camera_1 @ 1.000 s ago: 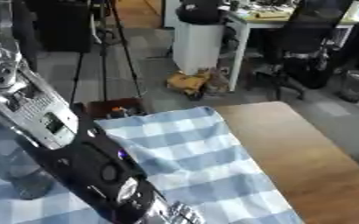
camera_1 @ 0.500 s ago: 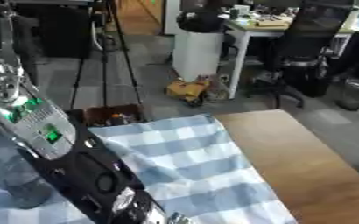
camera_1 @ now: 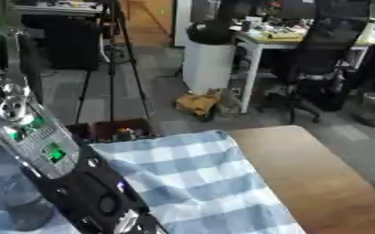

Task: Arrange flowers into the vase.

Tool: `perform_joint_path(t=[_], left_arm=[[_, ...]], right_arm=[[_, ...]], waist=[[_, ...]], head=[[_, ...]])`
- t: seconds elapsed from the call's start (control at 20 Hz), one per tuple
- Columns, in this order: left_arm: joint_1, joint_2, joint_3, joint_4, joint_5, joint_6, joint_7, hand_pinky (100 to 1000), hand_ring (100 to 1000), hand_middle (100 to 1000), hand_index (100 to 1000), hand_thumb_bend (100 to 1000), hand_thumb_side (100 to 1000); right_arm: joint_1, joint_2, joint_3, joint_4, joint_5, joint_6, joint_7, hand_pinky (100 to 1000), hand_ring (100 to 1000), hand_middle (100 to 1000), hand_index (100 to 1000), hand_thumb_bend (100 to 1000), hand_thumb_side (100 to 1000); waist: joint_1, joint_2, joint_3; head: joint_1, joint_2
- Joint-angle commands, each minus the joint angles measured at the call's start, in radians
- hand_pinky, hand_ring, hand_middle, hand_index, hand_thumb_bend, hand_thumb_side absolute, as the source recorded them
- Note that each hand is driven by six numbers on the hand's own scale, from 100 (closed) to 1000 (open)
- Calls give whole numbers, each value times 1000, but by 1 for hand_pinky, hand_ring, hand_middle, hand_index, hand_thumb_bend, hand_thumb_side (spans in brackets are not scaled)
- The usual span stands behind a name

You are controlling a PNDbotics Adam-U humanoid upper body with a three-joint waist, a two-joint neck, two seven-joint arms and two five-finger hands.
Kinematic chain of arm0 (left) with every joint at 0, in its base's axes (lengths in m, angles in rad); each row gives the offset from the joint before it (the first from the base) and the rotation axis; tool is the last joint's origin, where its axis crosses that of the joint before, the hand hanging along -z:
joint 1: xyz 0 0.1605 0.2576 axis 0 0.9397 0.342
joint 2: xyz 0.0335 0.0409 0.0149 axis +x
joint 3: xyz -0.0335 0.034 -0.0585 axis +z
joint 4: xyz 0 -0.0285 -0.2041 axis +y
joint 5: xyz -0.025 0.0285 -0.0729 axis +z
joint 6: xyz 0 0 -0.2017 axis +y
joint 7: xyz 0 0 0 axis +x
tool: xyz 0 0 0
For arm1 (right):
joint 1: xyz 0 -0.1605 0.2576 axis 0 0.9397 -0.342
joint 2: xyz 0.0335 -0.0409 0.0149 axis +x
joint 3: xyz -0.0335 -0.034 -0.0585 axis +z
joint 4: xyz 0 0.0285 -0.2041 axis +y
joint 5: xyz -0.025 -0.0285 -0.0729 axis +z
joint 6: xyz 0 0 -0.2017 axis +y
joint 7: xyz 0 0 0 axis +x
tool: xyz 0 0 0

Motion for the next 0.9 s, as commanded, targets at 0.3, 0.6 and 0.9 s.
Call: perform_joint_path(t=[0.3, 0.6, 0.9], left_arm=[[-12, 13, 11, -18, 4, 2, -8, 686, 983, 936, 1000, 100, 1000], [-9, 16, 12, -18, 4, 2, -9, 686, 982, 930, 1000, 100, 1000], [-12, 14, 12, -18, 6, 0, -11, 687, 981, 927, 1000, 100, 1000]], right_arm=[[-28, -27, -12, 7, 56, -55, 40, 214, 210, 100, 100, 207, 607], [-22, -35, -16, 35, 120, -32, 44, 214, 213, 100, 100, 243, 624], [-16, -38, -16, 35, 185, 14, 48, 235, 260, 100, 116, 335, 673]], waist=[[7, -12, 4], [7, -8, -1], [7, -8, -5]], head=[[-4, -21], [-5, -18], [-7, -18]])
